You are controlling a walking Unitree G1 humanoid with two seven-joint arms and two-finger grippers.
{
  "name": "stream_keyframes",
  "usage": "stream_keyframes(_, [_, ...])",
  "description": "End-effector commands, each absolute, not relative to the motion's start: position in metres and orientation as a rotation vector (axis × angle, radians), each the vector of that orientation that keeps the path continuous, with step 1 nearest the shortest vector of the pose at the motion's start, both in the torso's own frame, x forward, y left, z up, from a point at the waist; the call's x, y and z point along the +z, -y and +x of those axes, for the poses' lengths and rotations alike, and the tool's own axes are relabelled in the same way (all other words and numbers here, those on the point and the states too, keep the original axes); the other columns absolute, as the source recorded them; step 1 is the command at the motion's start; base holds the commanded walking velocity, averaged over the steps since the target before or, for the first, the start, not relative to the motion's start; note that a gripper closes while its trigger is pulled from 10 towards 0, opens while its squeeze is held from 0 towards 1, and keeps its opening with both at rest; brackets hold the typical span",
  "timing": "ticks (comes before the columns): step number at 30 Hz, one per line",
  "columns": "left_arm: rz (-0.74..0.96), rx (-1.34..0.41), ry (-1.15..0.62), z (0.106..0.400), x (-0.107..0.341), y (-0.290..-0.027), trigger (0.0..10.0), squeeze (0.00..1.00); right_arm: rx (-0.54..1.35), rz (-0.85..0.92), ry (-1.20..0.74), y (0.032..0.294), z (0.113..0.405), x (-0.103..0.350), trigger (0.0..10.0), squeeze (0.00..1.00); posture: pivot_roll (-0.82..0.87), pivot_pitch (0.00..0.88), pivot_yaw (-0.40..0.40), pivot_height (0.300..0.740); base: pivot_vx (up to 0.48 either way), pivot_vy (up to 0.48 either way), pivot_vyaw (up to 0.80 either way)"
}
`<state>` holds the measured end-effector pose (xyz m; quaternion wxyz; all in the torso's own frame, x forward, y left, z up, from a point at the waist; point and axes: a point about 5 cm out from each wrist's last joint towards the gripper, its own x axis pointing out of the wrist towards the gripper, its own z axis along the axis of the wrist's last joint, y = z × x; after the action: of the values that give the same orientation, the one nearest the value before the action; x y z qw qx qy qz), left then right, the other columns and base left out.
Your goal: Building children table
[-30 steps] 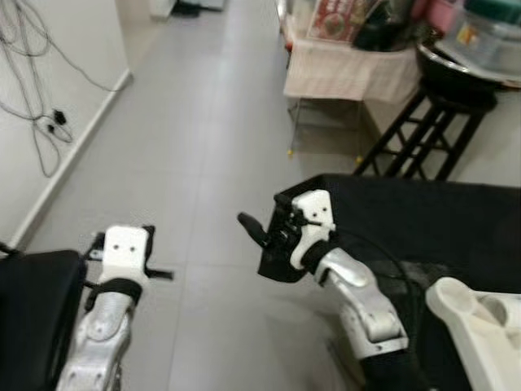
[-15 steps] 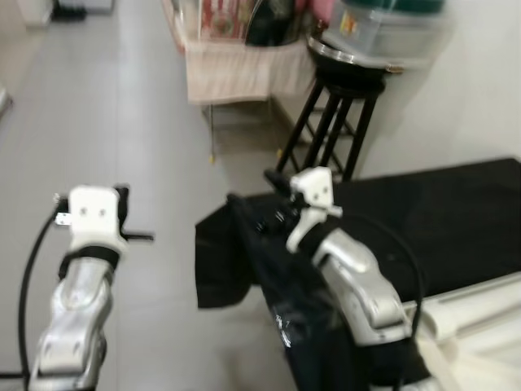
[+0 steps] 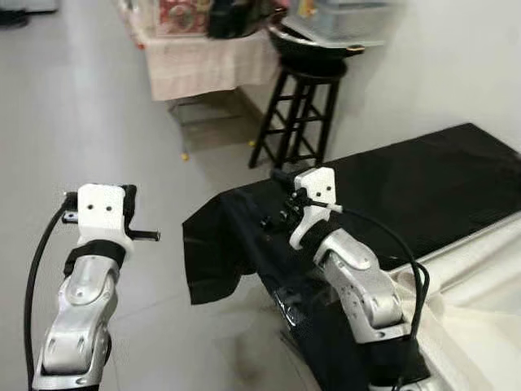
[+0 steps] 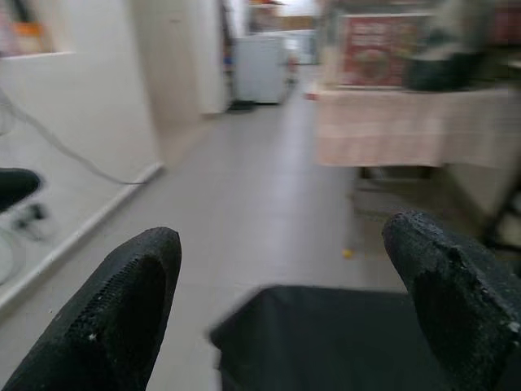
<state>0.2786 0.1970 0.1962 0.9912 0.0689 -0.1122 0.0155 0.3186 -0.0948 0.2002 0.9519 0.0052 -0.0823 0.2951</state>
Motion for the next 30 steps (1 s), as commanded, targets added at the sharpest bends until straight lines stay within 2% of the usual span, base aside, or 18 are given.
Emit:
stream_keyframes(1, [0.131,-0.009,0.198,0.278,0.191,-0.189,10.0,0.00,0.543,-0.002,0.139,0.104,0.323,0.195,10.0,0.00,0.06,0.163,-0.094,0.740,0.000,0.000,-0.80])
stream_keyframes(6, [0.148,-0.049,0.172,0.278,0.182,-0.179,10.0,0.00,0.420,-0.050,0.112,0.116,0.332,0.191,10.0,0.00,0.06,0.166,-0.094,0.740,0.000,0.000,-0.80])
stream_keyframes(15, [0.193,-0.116,0.148,0.277,0.172,-0.160,10.0,0.00,0.390,-0.050,0.122,0.117,0.333,0.193,10.0,0.00,0.04,0.171,-0.088,0.740,0.000,0.000,-0.80])
stream_keyframes(30, [0.194,-0.114,0.156,0.280,0.176,-0.160,10.0,0.00,0.405,-0.044,0.138,0.108,0.334,0.194,10.0,0.00,0.04,0.166,-0.088,0.740,0.000,0.000,-0.80])
